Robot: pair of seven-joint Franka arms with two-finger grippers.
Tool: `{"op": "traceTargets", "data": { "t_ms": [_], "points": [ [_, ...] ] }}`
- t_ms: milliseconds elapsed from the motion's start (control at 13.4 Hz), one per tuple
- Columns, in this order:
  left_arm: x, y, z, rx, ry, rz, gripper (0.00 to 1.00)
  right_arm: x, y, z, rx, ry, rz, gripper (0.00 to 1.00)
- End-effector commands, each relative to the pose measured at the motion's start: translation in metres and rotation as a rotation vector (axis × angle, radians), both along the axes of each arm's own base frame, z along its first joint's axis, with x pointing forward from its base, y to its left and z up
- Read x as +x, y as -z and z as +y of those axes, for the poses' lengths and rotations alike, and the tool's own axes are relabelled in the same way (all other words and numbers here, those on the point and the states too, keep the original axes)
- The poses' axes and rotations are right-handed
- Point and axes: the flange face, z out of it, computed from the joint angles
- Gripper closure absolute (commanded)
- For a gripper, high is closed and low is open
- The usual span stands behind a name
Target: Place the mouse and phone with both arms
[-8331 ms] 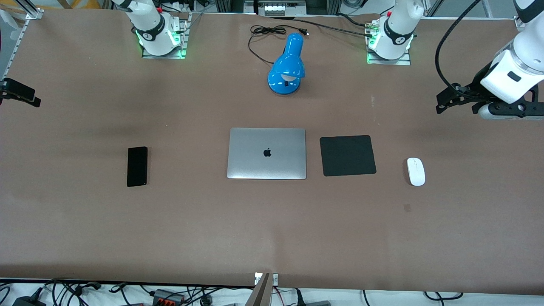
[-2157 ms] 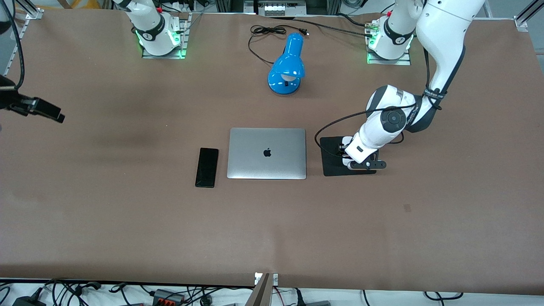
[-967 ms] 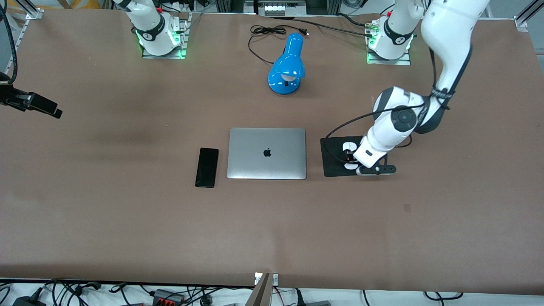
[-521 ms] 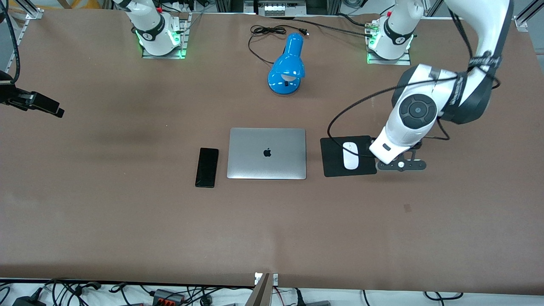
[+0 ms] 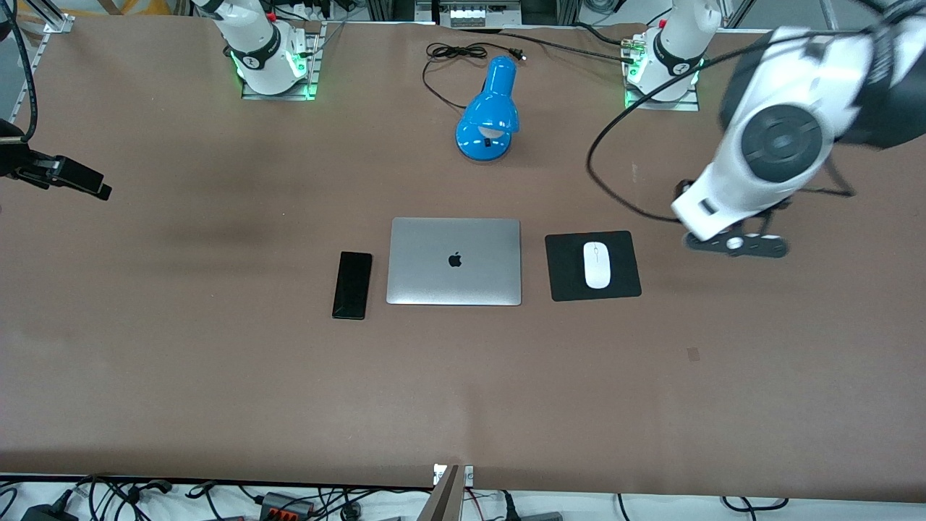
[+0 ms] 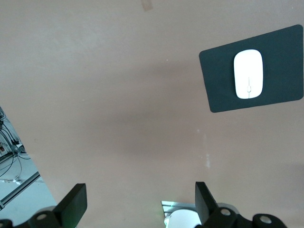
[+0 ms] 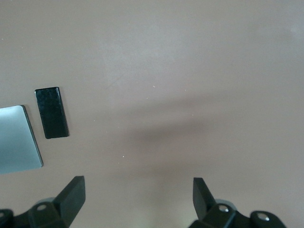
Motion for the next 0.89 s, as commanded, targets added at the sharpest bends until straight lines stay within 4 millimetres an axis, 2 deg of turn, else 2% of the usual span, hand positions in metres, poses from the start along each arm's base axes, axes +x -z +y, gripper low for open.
{"op": "traceTargets", "data": {
  "t_ms": [0, 149, 223, 298, 446, 521, 669, 818],
  "points": [
    [-0.008, -0.047, 0.034, -0.132, -0.028, -0.013, 0.0, 0.002, -0.003, 0.002, 0.015, -0.018, -0.001, 0.0],
    [-0.02, -0.064, 0.077, -0.278, -0.145, -0.02, 0.0, 0.002, -0.003, 0.002, 0.017, -0.018, 0.0, 0.0],
    [-0.031, -0.062, 0.094, -0.342, -0.19, -0.013, 0.0, 0.002, -0.003, 0.001, 0.017, -0.017, 0.0, 0.0],
    [-0.033, -0.068, 0.119, -0.378, -0.236, -0.092, 0.0, 0.002, -0.003, 0.001, 0.017, -0.017, 0.0, 0.0],
    [-0.054, -0.061, 0.127, -0.334, -0.184, -0.224, 0.0, 0.001, -0.003, 0.0, 0.011, -0.015, 0.007, 0.0],
    [-0.061, -0.058, 0.118, -0.314, -0.107, -0.238, 0.0, 0.0, -0.004, -0.001, 0.007, -0.015, 0.005, 0.0],
    [-0.06, -0.058, 0.116, -0.312, -0.081, -0.235, 0.0, 0.0, -0.004, -0.004, 0.012, -0.008, 0.005, 0.0],
    [-0.048, -0.05, 0.119, -0.312, -0.093, -0.221, 0.0, 0.0, -0.005, -0.009, 0.013, -0.001, 0.002, 0.0]
  ]
}}
